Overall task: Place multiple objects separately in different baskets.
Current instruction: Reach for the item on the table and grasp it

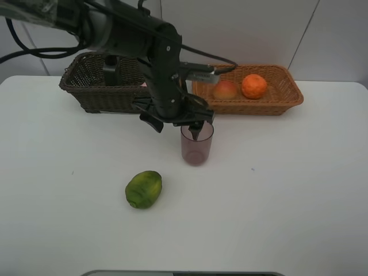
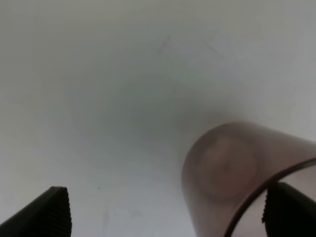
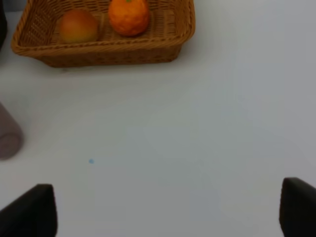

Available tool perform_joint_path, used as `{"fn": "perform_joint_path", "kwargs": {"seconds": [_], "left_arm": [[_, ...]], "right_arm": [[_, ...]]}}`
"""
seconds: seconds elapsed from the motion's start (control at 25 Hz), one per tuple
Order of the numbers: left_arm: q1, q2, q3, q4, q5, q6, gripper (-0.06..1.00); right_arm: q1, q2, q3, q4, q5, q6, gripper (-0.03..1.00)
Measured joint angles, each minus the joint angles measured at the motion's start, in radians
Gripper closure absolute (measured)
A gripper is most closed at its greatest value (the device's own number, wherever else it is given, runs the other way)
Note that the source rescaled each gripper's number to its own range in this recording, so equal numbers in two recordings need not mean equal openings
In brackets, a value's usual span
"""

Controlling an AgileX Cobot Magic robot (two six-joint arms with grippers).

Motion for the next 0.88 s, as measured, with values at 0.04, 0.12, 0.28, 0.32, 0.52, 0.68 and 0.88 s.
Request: {"fn": "perform_joint_path", "kwargs": {"seconds": [0.04,0.12,0.28,0.32,0.52,0.68,0.88], "left_arm": [[0.000,0.006,0.000,0.000,-0.006,0.003,-0.06],[0.000,0.013,0.000,0.000,-0.012,0.009,-0.06],[0.000,0.015,0.000,0.000,-0.018,0.013,-0.06],[0.000,0.018,0.000,0.000,-0.023,0.014,-0.06],[0.000,0.041,0.000,0.000,-0.036,0.014,-0.06],[0.000,0.052,0.000,0.000,-0.038,0.014,-0.06],[0.000,0.052,0.000,0.000,-0.049,0.016,0.13]], "right_arm": [[0.000,0.000,0.000,0.000,0.000,0.000,-0.03],[0.000,0.000,0.000,0.000,0.000,0.000,-0.03],[0.000,0.000,0.000,0.000,0.000,0.000,-0.03],[0.000,0.000,0.000,0.000,0.000,0.000,-0.03],[0.000,0.000,0.000,0.000,0.000,0.000,-0.03],[0.000,0.000,0.000,0.000,0.000,0.000,-0.03],[0.000,0.000,0.000,0.000,0.000,0.000,-0.03]]}}
